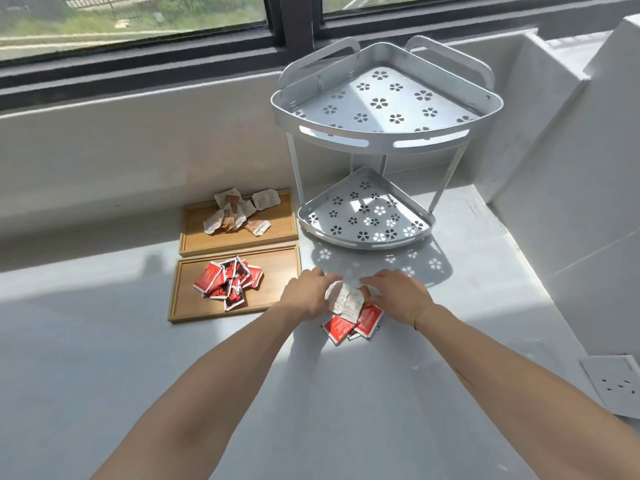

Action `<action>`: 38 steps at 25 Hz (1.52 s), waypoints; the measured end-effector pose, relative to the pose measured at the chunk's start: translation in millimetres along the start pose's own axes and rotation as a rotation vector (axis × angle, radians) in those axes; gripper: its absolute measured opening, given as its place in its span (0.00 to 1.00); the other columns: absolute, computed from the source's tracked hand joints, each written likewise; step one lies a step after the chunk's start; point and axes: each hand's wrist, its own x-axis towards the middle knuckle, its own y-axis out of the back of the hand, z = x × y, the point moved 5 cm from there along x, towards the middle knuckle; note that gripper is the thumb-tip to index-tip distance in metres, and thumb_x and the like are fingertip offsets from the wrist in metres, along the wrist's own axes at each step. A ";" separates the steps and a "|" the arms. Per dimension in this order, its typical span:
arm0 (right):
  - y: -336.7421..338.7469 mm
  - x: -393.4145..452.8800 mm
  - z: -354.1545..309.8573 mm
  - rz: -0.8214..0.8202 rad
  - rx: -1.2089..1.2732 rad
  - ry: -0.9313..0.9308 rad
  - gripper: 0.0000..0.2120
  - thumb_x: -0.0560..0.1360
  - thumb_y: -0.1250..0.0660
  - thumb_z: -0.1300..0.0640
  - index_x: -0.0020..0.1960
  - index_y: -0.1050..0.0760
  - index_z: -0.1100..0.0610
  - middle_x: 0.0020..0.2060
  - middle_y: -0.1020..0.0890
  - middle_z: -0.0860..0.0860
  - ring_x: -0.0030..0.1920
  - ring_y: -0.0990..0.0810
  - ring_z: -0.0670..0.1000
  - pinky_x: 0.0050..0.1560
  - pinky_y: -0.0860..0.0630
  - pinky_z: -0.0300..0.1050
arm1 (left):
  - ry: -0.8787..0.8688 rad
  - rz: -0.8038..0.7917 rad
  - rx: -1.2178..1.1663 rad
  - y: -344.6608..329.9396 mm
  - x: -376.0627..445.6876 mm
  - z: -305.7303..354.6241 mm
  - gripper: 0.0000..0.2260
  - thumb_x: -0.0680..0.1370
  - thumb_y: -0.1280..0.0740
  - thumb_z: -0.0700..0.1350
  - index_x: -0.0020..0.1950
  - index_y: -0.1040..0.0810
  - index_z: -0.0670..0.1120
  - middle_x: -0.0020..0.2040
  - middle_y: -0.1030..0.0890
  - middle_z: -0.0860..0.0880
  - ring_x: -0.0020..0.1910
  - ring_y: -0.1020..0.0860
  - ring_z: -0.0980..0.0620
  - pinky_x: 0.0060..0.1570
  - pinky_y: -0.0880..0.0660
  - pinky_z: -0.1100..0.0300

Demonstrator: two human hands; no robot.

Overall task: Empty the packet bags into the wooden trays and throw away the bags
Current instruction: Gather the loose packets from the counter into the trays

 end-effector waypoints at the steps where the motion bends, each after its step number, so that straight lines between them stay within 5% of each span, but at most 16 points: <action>1: -2.9 6.3 -1.0 -0.020 -0.021 0.005 0.21 0.80 0.40 0.51 0.73 0.33 0.44 0.68 0.26 0.50 0.66 0.29 0.57 0.63 0.29 0.52 | -0.015 -0.026 0.006 -2.1 5.4 1.2 0.26 0.76 0.33 0.46 0.73 0.34 0.57 0.63 0.26 0.46 0.62 0.27 0.43 0.54 0.24 0.47; 9: -18.7 32.4 2.6 -0.035 0.167 -0.071 0.12 0.77 0.38 0.52 0.57 0.21 0.49 0.55 0.22 0.53 0.56 0.24 0.55 0.54 0.25 0.48 | 0.002 0.073 -0.132 -5.1 12.9 -10.7 0.14 0.73 0.30 0.45 0.57 0.28 0.50 0.55 0.27 0.47 0.50 0.25 0.45 0.43 0.27 0.54; 15: -14.6 29.8 13.3 -0.032 0.412 -0.183 0.04 0.72 0.33 0.57 0.45 0.24 0.49 0.46 0.18 0.49 0.46 0.22 0.51 0.45 0.23 0.45 | 0.068 -0.055 -0.296 3.4 9.5 -17.4 0.13 0.71 0.28 0.41 0.52 0.27 0.46 0.49 0.19 0.46 0.47 0.23 0.44 0.42 0.27 0.55; 23: -10.5 11.7 35.5 -0.006 0.471 -0.243 0.12 0.73 0.33 0.60 0.56 0.19 0.55 0.52 0.16 0.54 0.52 0.19 0.56 0.49 0.22 0.47 | -0.039 -0.231 -0.221 -2.2 21.1 26.2 0.32 0.72 0.26 0.38 0.74 0.32 0.50 0.65 0.22 0.44 0.63 0.24 0.45 0.60 0.28 0.56; 29: -13.1 -3.7 34.0 0.046 0.526 -0.310 0.09 0.72 0.33 0.60 0.51 0.19 0.54 0.48 0.16 0.53 0.49 0.20 0.55 0.45 0.24 0.45 | 0.067 -0.149 -0.211 -3.7 13.6 27.3 0.22 0.71 0.26 0.41 0.63 0.27 0.48 0.58 0.20 0.44 0.52 0.22 0.44 0.48 0.23 0.54; 35: -7.6 -21.1 19.4 0.097 0.559 -0.304 0.04 0.70 0.30 0.56 0.44 0.23 0.54 0.44 0.17 0.52 0.47 0.20 0.55 0.47 0.23 0.49 | 0.157 -0.050 -0.507 -5.0 -14.5 11.2 0.13 0.70 0.25 0.43 0.47 0.28 0.47 0.48 0.22 0.48 0.47 0.22 0.47 0.43 0.25 0.55; 38: -5.8 -28.9 7.6 0.098 0.555 -0.278 0.07 0.70 0.30 0.54 0.45 0.24 0.55 0.44 0.17 0.52 0.47 0.20 0.54 0.48 0.22 0.51 | 0.192 0.008 -0.628 -7.0 -34.3 -2.9 0.10 0.71 0.28 0.41 0.47 0.29 0.46 0.48 0.19 0.43 0.44 0.24 0.46 0.43 0.26 0.55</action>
